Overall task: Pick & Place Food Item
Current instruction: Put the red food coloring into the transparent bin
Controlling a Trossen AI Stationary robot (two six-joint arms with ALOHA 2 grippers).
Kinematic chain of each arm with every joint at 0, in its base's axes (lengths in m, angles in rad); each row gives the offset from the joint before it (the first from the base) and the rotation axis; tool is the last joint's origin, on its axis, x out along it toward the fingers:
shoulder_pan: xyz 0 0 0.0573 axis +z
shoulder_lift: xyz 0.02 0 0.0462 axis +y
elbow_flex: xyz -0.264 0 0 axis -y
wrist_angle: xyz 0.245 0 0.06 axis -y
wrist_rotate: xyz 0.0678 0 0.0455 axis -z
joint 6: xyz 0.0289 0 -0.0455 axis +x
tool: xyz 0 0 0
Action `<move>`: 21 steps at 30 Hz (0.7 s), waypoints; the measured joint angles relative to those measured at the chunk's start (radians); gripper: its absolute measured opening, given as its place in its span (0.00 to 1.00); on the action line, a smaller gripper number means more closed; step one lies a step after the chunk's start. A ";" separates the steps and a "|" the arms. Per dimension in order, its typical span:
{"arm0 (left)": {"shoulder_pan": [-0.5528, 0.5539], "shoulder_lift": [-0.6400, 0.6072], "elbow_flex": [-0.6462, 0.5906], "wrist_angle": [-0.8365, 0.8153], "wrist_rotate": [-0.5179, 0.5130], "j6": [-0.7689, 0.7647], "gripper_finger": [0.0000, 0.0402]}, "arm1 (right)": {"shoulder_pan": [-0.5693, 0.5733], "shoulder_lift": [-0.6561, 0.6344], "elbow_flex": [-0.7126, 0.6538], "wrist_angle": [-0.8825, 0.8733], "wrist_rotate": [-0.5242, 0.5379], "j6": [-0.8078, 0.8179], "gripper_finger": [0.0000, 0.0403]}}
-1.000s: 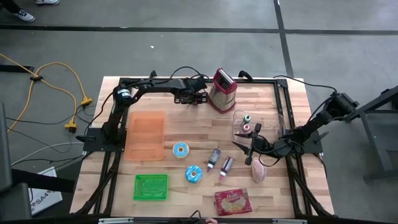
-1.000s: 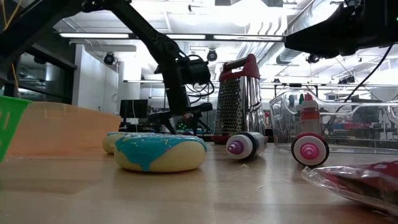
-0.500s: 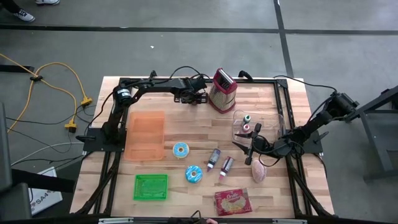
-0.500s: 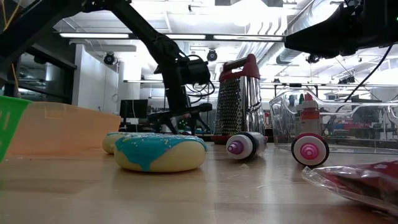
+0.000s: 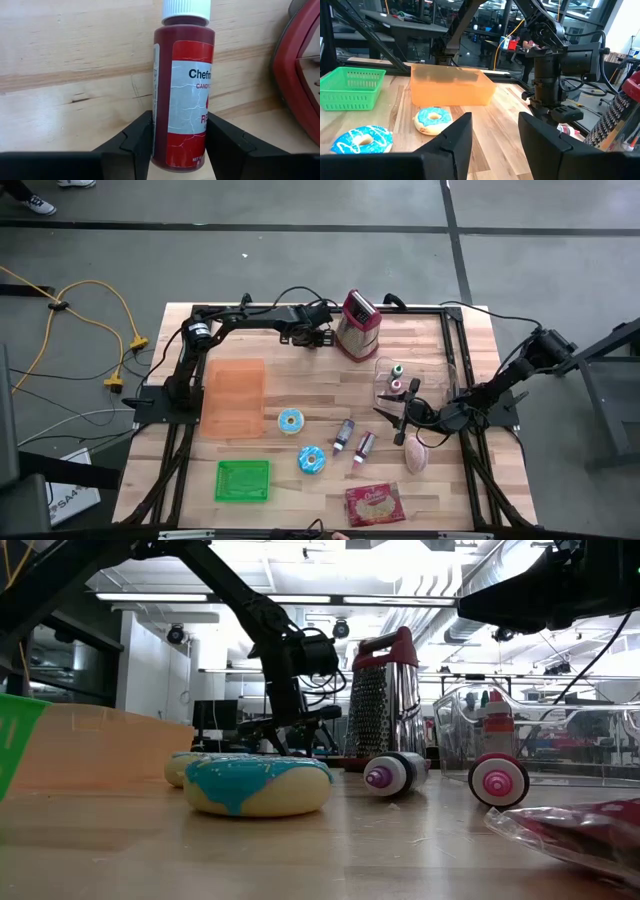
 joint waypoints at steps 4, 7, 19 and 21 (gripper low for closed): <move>0.000 -0.001 0.000 -0.007 -0.001 0.020 0.37 | 0.000 0.000 0.000 0.000 0.000 0.000 0.37; 0.000 -0.008 0.000 -0.032 -0.010 0.026 0.37 | 0.000 0.000 0.000 0.000 0.000 0.000 0.37; -0.022 -0.109 0.000 -0.198 -0.111 0.053 0.37 | 0.000 0.000 0.000 -0.016 -0.001 0.000 0.37; -0.037 -0.135 0.000 -0.206 -0.131 0.059 0.37 | 0.000 0.000 0.000 -0.017 -0.001 0.000 0.37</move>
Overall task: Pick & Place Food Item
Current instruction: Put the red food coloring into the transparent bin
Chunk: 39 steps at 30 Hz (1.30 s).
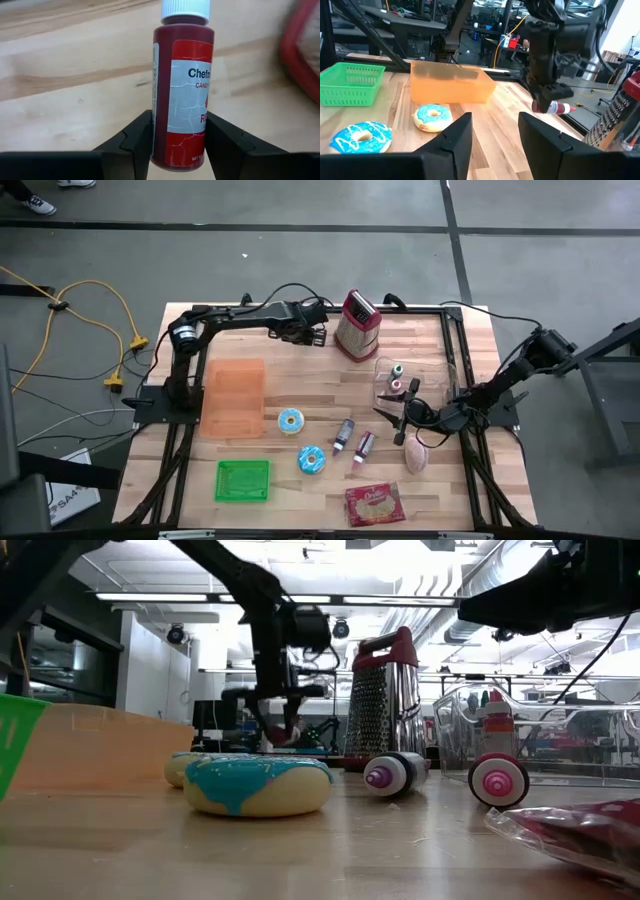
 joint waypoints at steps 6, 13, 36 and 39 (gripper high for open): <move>-0.068 -0.064 0.000 -0.106 -0.081 -0.045 0.37 | 0.000 0.000 0.000 -0.005 0.000 0.000 0.37; -0.211 -0.111 0.000 -0.244 -0.256 -0.195 0.37 | 0.000 0.000 0.000 -0.024 0.001 0.000 0.37; -0.628 -0.130 -0.070 -0.367 -0.549 -0.578 0.37 | 0.000 0.000 0.000 -0.043 0.000 0.000 0.37; -0.660 -0.130 -0.110 -0.322 -0.578 -0.611 0.37 | 0.000 0.000 0.000 -0.043 0.000 0.000 0.37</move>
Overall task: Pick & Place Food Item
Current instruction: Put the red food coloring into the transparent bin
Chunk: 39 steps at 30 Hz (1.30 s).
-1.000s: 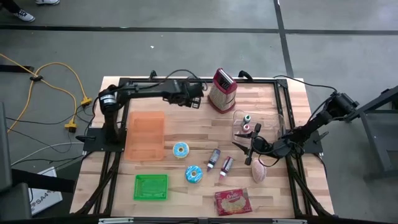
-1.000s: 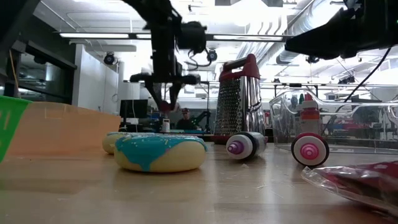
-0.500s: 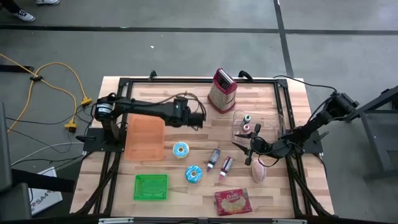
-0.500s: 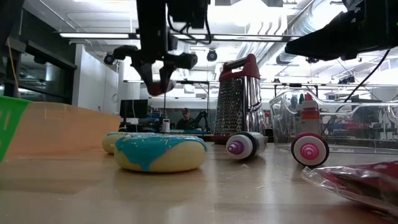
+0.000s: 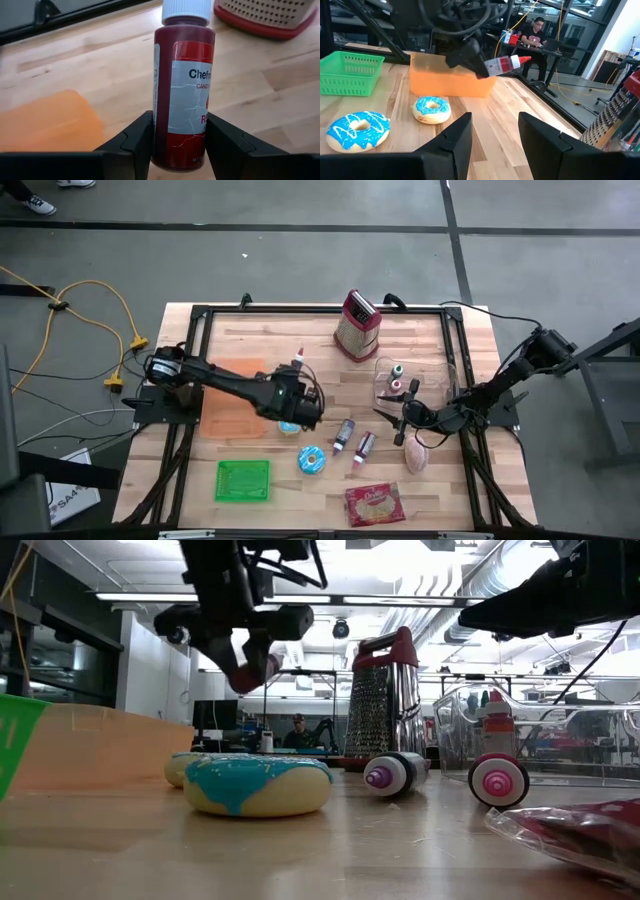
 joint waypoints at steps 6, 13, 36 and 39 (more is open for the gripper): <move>-0.040 0.000 -0.084 0.190 -0.091 0.056 0.37 | 0.000 0.000 0.000 0.000 0.000 0.000 0.37; -0.052 0.000 -0.108 0.342 -0.111 0.224 0.37 | 0.000 0.000 0.000 0.000 0.000 0.000 0.37; -0.099 0.001 -0.112 0.554 -0.177 0.539 0.37 | 0.000 0.000 0.000 0.000 0.000 0.000 0.37; -0.100 0.001 -0.112 0.597 -0.163 0.593 0.37 | 0.000 0.000 0.000 0.000 0.000 0.000 0.37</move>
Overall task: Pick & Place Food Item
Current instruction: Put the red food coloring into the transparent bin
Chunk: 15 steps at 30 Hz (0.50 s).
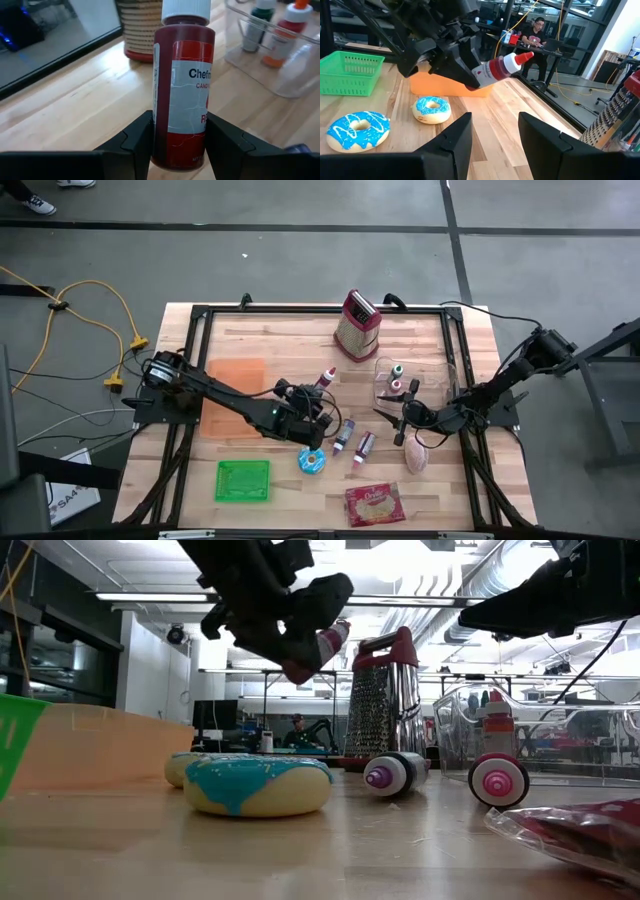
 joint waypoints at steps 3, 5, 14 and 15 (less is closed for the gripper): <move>0.000 0.000 0.000 0.036 0.033 0.035 0.37 | 0.000 0.000 0.000 0.000 0.000 0.000 0.37; 0.000 0.001 0.000 0.050 0.044 0.037 0.37 | 0.000 0.000 0.000 0.000 0.000 0.000 0.37; -0.019 0.024 0.000 0.097 0.037 0.064 0.37 | 0.000 0.000 0.000 0.000 0.000 0.000 0.37; -0.021 0.026 0.000 0.109 0.037 0.074 0.37 | 0.000 0.000 0.000 0.000 0.000 0.000 0.37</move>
